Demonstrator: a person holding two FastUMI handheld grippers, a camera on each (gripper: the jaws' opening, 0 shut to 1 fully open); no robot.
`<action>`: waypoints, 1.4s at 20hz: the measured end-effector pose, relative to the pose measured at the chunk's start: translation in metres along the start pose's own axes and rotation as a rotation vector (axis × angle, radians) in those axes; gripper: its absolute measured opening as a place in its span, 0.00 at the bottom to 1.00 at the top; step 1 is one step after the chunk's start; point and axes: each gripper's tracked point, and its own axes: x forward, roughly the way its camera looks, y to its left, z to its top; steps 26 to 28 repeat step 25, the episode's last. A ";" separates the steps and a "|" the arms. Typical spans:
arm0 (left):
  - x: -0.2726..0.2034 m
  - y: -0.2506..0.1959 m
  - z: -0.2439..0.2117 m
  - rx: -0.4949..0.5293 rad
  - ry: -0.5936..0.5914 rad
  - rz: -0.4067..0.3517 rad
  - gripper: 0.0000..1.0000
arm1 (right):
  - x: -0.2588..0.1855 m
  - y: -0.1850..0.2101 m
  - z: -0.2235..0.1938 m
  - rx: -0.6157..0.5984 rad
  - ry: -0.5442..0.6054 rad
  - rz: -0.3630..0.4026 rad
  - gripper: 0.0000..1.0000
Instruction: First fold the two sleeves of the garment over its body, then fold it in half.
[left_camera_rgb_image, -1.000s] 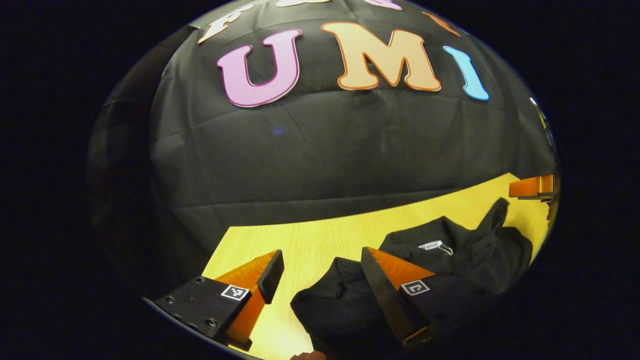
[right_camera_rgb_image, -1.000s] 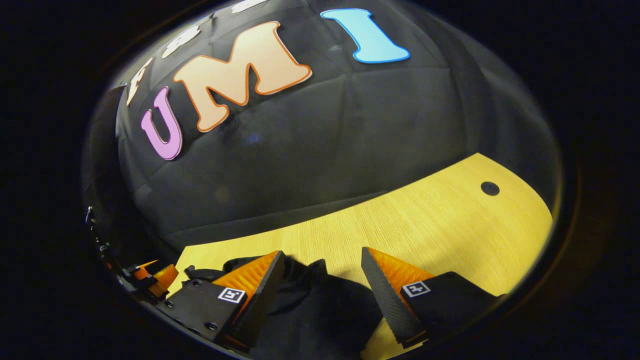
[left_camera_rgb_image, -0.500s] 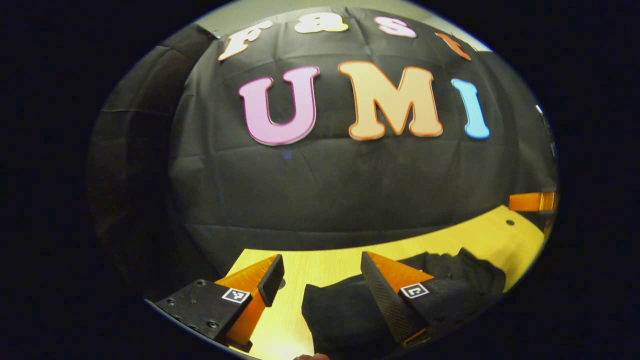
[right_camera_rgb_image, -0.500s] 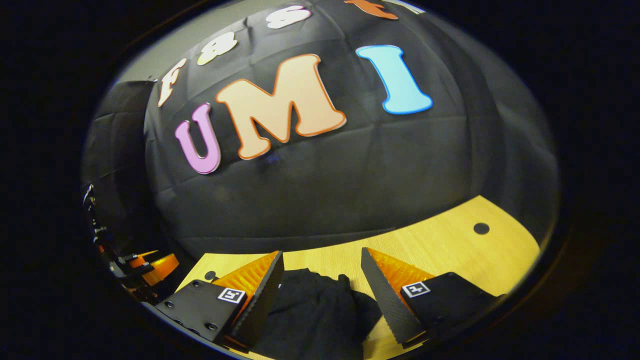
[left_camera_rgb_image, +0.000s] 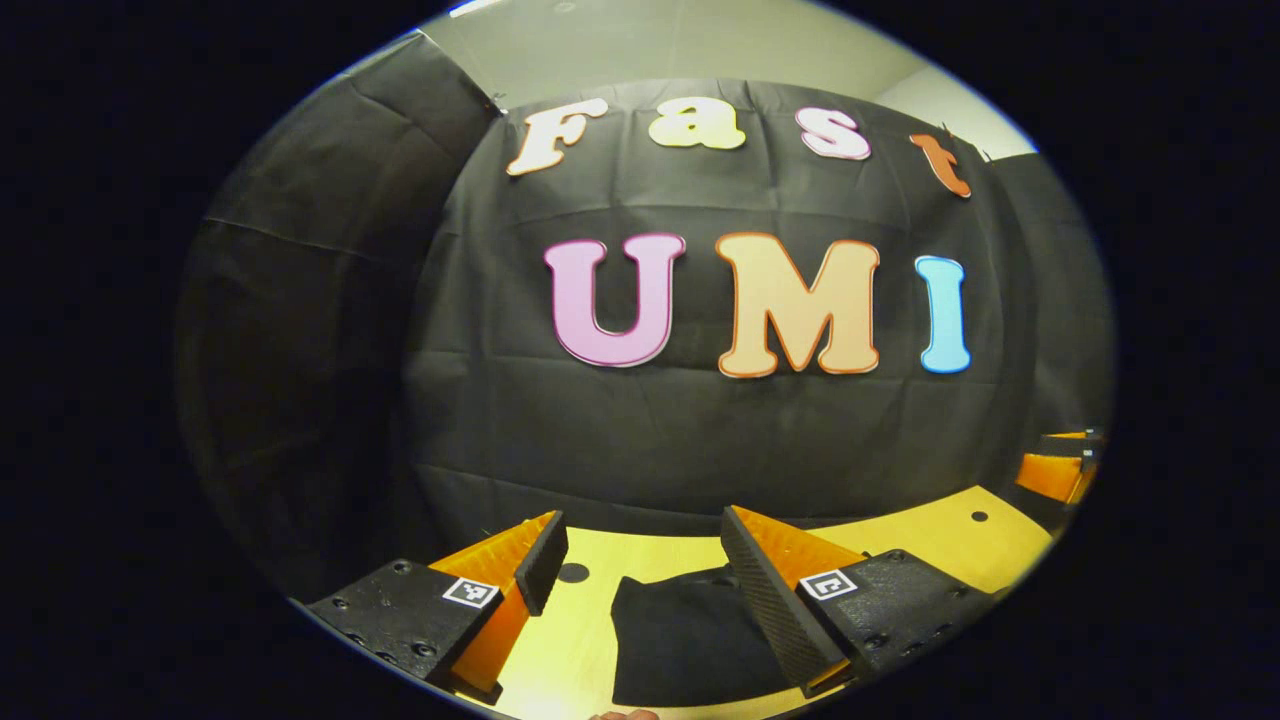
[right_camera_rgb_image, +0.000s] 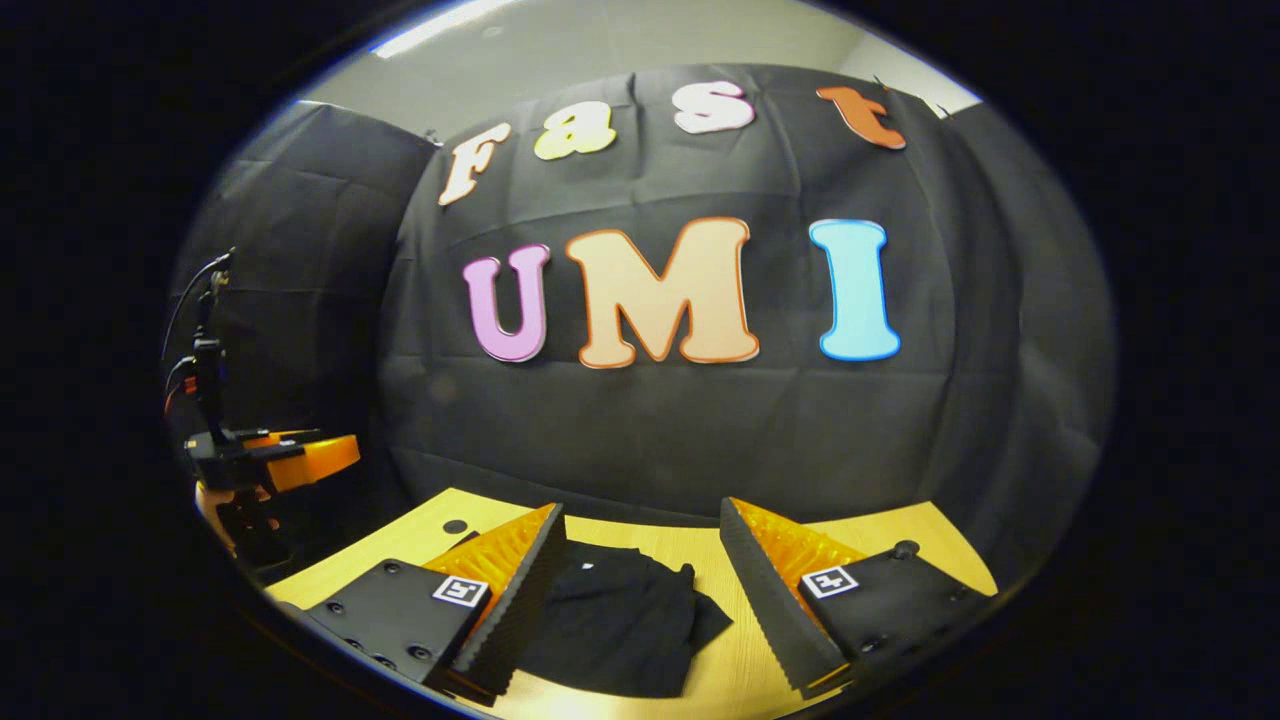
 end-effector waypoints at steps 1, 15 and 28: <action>-0.018 0.005 0.005 0.004 -0.005 0.023 0.97 | -0.016 0.008 0.001 -0.010 -0.013 0.024 0.94; -0.171 -0.039 -0.021 0.036 -0.009 0.055 0.92 | -0.154 0.029 -0.065 0.097 -0.008 0.034 0.97; -0.191 -0.076 -0.047 0.011 0.072 0.035 0.93 | -0.180 0.010 -0.085 0.130 0.034 0.067 0.97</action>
